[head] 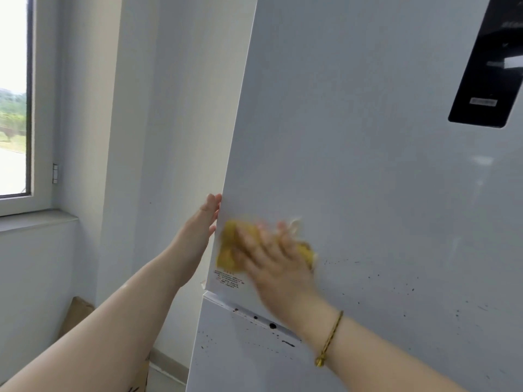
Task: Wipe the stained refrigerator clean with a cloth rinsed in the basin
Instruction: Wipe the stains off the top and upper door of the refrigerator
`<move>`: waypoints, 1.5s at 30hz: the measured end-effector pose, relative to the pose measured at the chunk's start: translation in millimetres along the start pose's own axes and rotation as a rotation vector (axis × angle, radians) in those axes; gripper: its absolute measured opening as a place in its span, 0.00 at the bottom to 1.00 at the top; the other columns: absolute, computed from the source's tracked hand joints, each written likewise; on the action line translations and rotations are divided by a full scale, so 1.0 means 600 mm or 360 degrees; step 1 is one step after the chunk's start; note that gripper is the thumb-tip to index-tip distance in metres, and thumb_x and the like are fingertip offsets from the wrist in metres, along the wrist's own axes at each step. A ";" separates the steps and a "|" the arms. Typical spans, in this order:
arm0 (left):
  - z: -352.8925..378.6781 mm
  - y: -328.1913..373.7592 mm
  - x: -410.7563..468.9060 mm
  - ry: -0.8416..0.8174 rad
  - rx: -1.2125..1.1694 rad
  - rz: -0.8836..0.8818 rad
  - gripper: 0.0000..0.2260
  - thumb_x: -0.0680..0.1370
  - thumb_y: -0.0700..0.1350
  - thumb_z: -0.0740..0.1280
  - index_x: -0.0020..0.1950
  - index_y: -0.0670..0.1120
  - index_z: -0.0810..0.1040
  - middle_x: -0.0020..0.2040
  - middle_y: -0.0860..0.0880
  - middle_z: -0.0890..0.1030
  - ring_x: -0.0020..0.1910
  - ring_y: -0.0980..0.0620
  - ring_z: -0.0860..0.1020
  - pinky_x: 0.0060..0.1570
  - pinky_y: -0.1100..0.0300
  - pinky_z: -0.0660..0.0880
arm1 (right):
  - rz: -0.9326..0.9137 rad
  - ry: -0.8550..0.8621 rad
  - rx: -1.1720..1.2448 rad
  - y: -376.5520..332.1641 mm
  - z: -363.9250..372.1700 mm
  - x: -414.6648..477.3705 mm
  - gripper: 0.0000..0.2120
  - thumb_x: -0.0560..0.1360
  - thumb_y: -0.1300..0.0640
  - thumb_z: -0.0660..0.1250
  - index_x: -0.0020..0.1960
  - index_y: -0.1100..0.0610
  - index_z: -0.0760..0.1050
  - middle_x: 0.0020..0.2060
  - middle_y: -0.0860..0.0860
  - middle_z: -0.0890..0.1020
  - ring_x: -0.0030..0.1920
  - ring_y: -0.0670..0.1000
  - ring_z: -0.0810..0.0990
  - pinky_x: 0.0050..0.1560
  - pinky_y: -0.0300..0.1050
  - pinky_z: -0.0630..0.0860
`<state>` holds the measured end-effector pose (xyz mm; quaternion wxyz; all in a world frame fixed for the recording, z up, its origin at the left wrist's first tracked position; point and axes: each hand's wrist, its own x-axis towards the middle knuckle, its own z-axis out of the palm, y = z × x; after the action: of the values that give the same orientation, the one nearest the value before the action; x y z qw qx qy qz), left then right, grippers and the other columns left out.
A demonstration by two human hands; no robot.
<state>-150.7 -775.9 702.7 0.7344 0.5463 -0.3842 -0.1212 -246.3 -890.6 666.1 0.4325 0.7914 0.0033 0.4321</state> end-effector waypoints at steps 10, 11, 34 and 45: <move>0.020 -0.016 -0.012 0.0225 0.0325 0.0031 0.22 0.80 0.53 0.48 0.74 0.52 0.56 0.74 0.55 0.57 0.73 0.57 0.55 0.71 0.59 0.51 | -0.0367 -0.0360 -0.0135 -0.033 0.005 -0.114 0.22 0.70 0.53 0.53 0.60 0.50 0.77 0.65 0.52 0.72 0.63 0.59 0.65 0.70 0.59 0.44; 0.025 -0.019 -0.017 0.0271 0.0405 0.0059 0.22 0.80 0.53 0.49 0.74 0.51 0.55 0.74 0.54 0.55 0.73 0.56 0.54 0.71 0.59 0.49 | -0.0434 -0.0385 -0.0166 -0.033 0.003 -0.121 0.21 0.70 0.52 0.54 0.58 0.48 0.78 0.64 0.49 0.75 0.63 0.58 0.65 0.70 0.59 0.44; 0.107 -0.071 -0.065 0.0192 0.1479 0.0658 0.46 0.60 0.77 0.30 0.72 0.57 0.51 0.68 0.62 0.45 0.73 0.56 0.47 0.63 0.71 0.39 | -0.0267 -0.0099 -0.0229 0.107 -0.055 -0.216 0.19 0.79 0.62 0.44 0.62 0.52 0.67 0.67 0.51 0.65 0.65 0.57 0.66 0.70 0.57 0.49; 0.159 -0.078 -0.096 0.0250 0.1524 0.0971 0.33 0.77 0.64 0.43 0.68 0.43 0.68 0.69 0.47 0.61 0.66 0.48 0.57 0.64 0.60 0.51 | 0.0235 0.0049 -0.0267 0.123 -0.069 -0.256 0.17 0.77 0.60 0.49 0.63 0.51 0.68 0.66 0.51 0.67 0.65 0.57 0.66 0.69 0.54 0.52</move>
<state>-244.7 -826.9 646.0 0.4332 0.6898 -0.4807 0.3248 -398.5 -966.8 622.7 0.4642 0.7438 -0.0846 0.4735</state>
